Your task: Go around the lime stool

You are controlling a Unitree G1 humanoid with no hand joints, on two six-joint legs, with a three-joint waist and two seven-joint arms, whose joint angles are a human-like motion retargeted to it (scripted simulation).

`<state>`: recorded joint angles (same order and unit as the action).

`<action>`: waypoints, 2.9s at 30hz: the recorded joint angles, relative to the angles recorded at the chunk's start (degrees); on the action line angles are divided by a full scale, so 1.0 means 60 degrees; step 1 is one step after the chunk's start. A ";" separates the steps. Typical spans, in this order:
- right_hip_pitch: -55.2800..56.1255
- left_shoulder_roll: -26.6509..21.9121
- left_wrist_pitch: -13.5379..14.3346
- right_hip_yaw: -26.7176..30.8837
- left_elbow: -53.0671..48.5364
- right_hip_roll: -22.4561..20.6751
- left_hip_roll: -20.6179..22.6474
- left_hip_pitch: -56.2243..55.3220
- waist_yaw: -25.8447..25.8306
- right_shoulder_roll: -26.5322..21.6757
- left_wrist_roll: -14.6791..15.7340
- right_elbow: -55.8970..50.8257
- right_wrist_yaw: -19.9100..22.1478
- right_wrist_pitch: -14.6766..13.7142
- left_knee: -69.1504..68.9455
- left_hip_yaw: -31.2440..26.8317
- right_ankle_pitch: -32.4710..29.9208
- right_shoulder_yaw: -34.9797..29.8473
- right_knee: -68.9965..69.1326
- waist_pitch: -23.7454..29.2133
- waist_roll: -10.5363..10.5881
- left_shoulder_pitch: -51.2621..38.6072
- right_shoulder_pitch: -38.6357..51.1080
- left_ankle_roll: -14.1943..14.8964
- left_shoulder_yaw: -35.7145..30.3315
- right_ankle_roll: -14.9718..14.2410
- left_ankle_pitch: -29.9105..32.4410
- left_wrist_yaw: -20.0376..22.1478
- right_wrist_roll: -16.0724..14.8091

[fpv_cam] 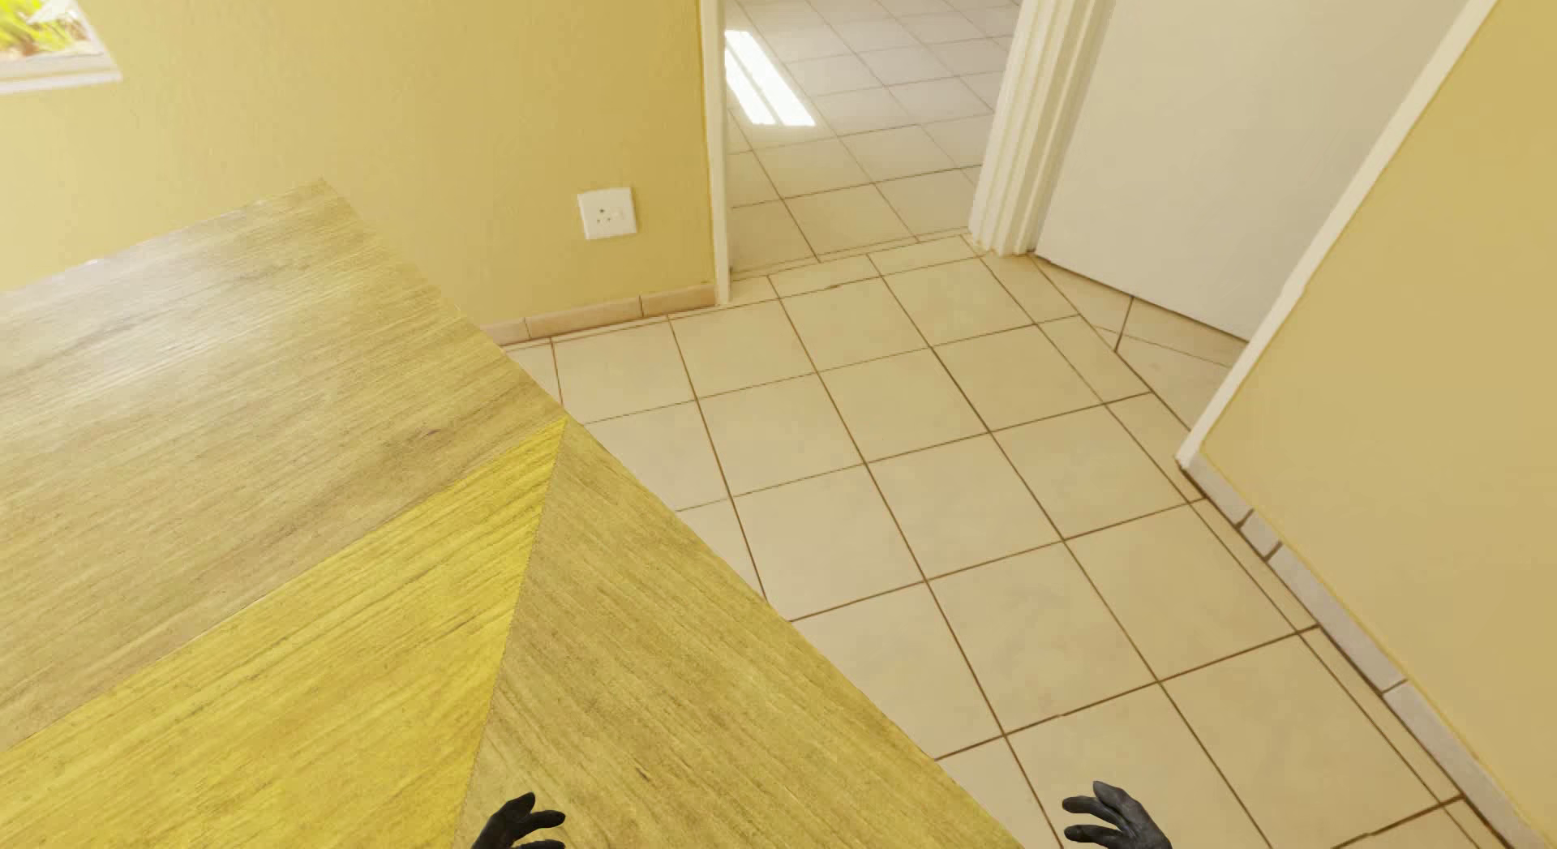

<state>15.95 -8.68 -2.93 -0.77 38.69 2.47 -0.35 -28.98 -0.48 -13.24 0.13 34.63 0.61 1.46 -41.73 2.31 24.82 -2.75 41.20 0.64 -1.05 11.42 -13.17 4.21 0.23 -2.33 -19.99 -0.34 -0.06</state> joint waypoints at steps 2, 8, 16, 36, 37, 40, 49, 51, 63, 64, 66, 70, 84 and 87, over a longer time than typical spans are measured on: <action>0.0301 0.0325 -0.0542 -0.0918 -0.0786 0.0624 -0.0494 -0.1412 0.0787 0.0071 0.0291 -0.0498 0.0051 0.0583 -0.2507 0.0197 0.0927 -0.0415 0.1246 -0.0114 0.0357 -0.2314 -0.0695 -0.0363 0.0079 -0.0588 -0.1850 -0.0100 0.0157; 0.2204 -0.0499 -0.0422 0.0223 -0.0193 0.0383 0.1278 -0.1656 0.2878 0.0205 0.2515 -0.0478 0.0735 0.0524 -0.2256 0.0447 0.1798 -0.0485 0.2443 0.0615 -0.0725 0.1352 0.1954 -0.1377 0.0030 0.0052 -0.1285 0.1053 0.0335; 0.3927 -0.0504 -0.0786 -0.0231 0.0361 -0.0560 0.0574 0.1208 0.0043 0.0632 0.0392 -0.0074 0.0817 0.0007 -0.2117 -0.0347 -0.0028 0.0079 0.4556 -0.0235 -0.0792 -0.0076 -0.0371 -0.1547 -0.0583 -0.1659 -0.3003 0.0473 0.1352; 0.0835 -0.0090 -0.0133 -0.0825 -0.0659 0.0990 -0.0055 0.0123 0.2308 0.0315 0.0447 -0.0450 0.0897 0.0528 -0.3285 0.0441 0.0507 -0.0141 0.2062 0.0587 0.0444 0.0461 0.1449 -0.2050 -0.0871 -0.1055 -0.1170 -0.0904 0.0368; 0.1417 -0.0616 -0.0069 -0.0813 -0.0300 0.0991 -0.0149 0.0037 0.2491 0.0754 0.0469 -0.0578 0.1366 0.0110 -0.2295 0.0431 -0.0726 -0.0465 0.3899 0.0582 0.0717 0.0793 0.2140 -0.1594 -0.1210 -0.1225 -0.1539 -0.0824 0.0125; 0.3626 -0.0387 -0.0540 0.0512 0.0201 0.0549 0.0674 0.1502 0.1864 0.1207 0.0526 -0.0155 0.1592 -0.1466 -0.1650 -0.0349 -0.1355 -0.0488 0.5166 0.0394 0.0206 0.1336 0.1357 -0.1572 -0.0795 -0.1637 -0.2333 0.0679 0.0174; 0.1470 -0.0200 -0.1283 -0.1497 -0.0538 0.1495 -0.0606 -0.0739 0.2774 0.0713 -0.0016 -0.0715 0.1665 -0.1048 -0.3022 0.0505 -0.0224 -0.0703 0.1428 -0.0030 0.1233 0.0772 0.1210 -0.1268 -0.0083 -0.0806 -0.1539 -0.0445 -0.0094; 0.2140 -0.0502 -0.0911 -0.0356 0.0451 0.1503 -0.0171 -0.0095 0.1919 0.0818 -0.0117 -0.0415 0.1160 -0.0510 -0.2497 0.0274 -0.1230 -0.1184 0.4089 0.0088 0.0853 0.0659 0.1643 -0.1343 -0.0993 -0.1113 -0.1375 0.0139 0.0265; 0.2229 -0.0717 -0.1596 0.0339 0.0865 0.1159 0.0026 0.1102 0.2277 0.1165 0.0250 -0.0047 0.1473 -0.1595 -0.2278 0.0182 -0.1554 -0.0806 0.4854 0.0024 0.0824 0.1451 0.1957 -0.1446 -0.1191 -0.1622 -0.2600 0.0350 -0.0048; 0.3138 -0.0322 -0.1750 0.0700 0.0539 0.0939 0.0339 0.1619 0.1791 0.1035 0.0309 -0.0032 0.1225 -0.1793 -0.1961 -0.0043 -0.1330 -0.0678 0.4959 0.0161 0.0450 0.1321 0.1220 -0.1413 -0.0898 -0.1684 -0.2791 0.0818 0.0046; 0.4142 0.0008 -0.1842 0.0429 -0.0706 0.0918 0.0658 0.2319 0.1283 0.0349 0.0312 0.0213 0.0748 -0.1567 -0.2255 -0.0470 -0.0538 0.0103 0.2549 0.0387 -0.0150 0.0793 0.0174 -0.1332 -0.0453 -0.1736 -0.3338 0.1458 0.0454; 0.2119 0.0032 -0.1004 -0.0797 -0.0352 0.1180 -0.0057 0.0168 0.2562 -0.0282 0.0737 0.0000 0.1579 -0.0826 -0.5873 -0.0071 -0.0251 0.0150 0.1561 0.0473 0.0683 0.0186 0.0898 -0.1588 -0.0160 -0.0848 0.0068 0.0030 0.0150; 0.1744 -0.0260 -0.0799 -0.1624 -0.0518 0.1048 -0.0364 -0.0210 0.2618 0.0079 0.0249 -0.0285 0.1831 -0.0788 -0.4786 0.0414 -0.0151 -0.0111 0.1506 0.0544 0.0575 0.0044 0.1084 -0.1141 -0.0255 -0.0242 -0.1098 -0.0483 0.0061; 0.2569 -0.0735 -0.1244 -0.0388 0.0880 0.1110 -0.0207 0.0140 0.2253 0.1063 0.0124 -0.0122 0.1779 -0.1500 -0.2297 -0.0009 -0.1251 -0.0999 0.4741 0.0160 0.0901 0.0796 0.2124 -0.0981 -0.1074 -0.0882 -0.1569 0.0210 0.0191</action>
<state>31.36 -13.09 -10.40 -3.09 43.97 9.13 -1.59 -28.15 13.04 -6.86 0.88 33.90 11.29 -7.54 -55.52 2.26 17.32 -8.74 69.65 1.60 4.36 16.20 -0.43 -1.67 -6.22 -7.63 -29.40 0.92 1.09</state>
